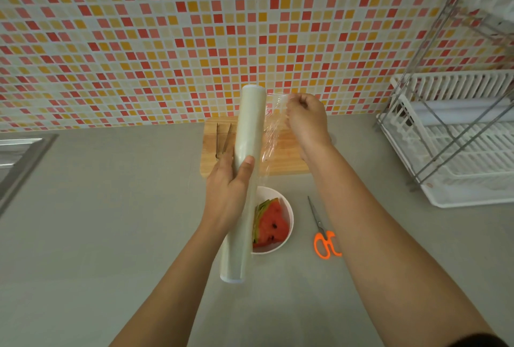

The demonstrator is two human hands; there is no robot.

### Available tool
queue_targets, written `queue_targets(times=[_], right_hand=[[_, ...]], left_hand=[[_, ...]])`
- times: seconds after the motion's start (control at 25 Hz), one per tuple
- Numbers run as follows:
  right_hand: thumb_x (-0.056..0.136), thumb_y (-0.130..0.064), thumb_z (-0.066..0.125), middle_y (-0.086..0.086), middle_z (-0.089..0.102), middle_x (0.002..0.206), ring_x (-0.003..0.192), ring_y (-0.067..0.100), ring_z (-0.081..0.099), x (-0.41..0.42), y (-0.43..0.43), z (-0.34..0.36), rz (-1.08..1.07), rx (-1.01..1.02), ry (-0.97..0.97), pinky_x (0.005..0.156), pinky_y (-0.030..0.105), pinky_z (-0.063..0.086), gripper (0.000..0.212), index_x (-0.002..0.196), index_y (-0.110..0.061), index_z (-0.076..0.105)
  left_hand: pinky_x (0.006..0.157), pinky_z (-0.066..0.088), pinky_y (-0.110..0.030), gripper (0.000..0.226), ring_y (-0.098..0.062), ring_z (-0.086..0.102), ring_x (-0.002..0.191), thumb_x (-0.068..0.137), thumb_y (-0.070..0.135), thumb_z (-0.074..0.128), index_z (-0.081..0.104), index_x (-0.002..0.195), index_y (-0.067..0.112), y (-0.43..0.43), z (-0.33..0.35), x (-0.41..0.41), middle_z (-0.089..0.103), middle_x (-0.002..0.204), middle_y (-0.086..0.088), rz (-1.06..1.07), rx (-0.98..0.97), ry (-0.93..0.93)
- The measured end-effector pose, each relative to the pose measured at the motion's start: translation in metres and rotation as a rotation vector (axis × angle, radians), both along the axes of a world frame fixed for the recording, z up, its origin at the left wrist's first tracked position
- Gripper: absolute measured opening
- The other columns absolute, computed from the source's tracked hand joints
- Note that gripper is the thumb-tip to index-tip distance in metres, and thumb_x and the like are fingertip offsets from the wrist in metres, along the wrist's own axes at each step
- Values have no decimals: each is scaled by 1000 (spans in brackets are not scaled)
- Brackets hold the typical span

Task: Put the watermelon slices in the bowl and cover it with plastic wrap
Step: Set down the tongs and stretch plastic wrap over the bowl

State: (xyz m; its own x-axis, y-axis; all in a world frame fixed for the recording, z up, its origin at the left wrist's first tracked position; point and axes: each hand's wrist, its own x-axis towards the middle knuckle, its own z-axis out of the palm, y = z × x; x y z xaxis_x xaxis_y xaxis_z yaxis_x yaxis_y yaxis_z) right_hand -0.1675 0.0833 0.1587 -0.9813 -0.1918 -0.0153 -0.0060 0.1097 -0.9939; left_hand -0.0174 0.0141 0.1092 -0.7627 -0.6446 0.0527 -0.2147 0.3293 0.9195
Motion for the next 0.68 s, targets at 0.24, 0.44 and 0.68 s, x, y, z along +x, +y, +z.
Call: queue_targets(times=[0.24,0.44,0.68], right_hand=[[82,-72,26,-8,66,91,85,12,65,51,15,-39,368,-25,-281,70,32,52,59,102,-28,59],[96,-38,38,-6,46,55,52,7,49,84,5,-75,162,-14,-37,56,32,46,37,69,-15,45],[98,-29,33,-3,46,56,52,8,44,76,15,-97,16,213,99,51,27,28,33,74,-12,47]], left_hand=[[70,40,-10,36,21,53,90,95,43,45,53,129,33,-11,7,4,59,100,28,-32,62,33],[64,40,-8,32,3,58,90,98,41,38,48,127,33,-12,1,2,57,95,20,-5,-17,-9],[50,41,-4,54,8,57,67,82,51,63,41,115,16,-2,-15,-4,53,86,18,-5,-5,-125]])
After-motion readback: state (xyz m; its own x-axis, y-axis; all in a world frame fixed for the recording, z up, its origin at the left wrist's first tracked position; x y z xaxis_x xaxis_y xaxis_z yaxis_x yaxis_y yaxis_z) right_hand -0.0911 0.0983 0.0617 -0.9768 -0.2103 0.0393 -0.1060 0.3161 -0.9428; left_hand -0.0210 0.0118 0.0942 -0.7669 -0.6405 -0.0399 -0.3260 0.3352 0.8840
